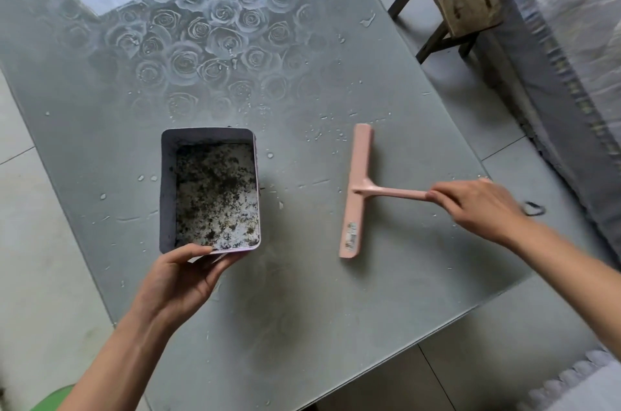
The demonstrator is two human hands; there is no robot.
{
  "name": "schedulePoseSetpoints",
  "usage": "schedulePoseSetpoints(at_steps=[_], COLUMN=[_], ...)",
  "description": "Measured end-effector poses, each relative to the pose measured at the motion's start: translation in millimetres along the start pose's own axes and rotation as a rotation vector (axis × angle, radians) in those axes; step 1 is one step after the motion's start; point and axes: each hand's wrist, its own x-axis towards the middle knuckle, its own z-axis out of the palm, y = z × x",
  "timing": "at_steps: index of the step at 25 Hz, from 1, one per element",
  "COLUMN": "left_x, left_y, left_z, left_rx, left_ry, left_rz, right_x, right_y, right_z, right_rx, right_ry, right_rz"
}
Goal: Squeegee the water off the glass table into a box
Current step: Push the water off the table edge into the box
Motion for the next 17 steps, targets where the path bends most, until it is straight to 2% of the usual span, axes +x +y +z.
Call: schedulePoseSetpoints(at_steps=[2,4,7,9,11,15,17], left_x=[-1.8,-4.5,-9.1,-12.2,-14.5,-22.5,-26.0], left_y=[2.0,6.2,14.3,20.3,25.5,33.4,36.5], left_z=[-3.9,-8.3,-19.6,-29.1,-38.9,-59.6,-71.2], left_rx=[-0.018,-0.034,-0.058,-0.074,-0.094,-0.142,-0.155], left_ry=[0.002,-0.001,0.009,0.029,0.051,0.073,0.082], left_rz=[0.007,0.007,-0.007,-0.006,0.003,0.029,0.028], right_x=[23.9,34.1,35.0,35.0,46.5,80.4,89.4], right_y=[-43.6,-45.7,3.3,11.7,-21.6,-149.6,-179.4], right_z=[-2.0,-18.5,-55.8,-68.9,-61.7,-27.9,-30.3], right_rx=[-0.048,-0.099,-0.155,-0.217,-0.219,-0.183,-0.217], right_ry=[0.019,0.055,0.025,0.0,0.006,-0.056,-0.006], right_rz=[-0.111,-0.168,-0.033,0.038,-0.035,-0.257,-0.337])
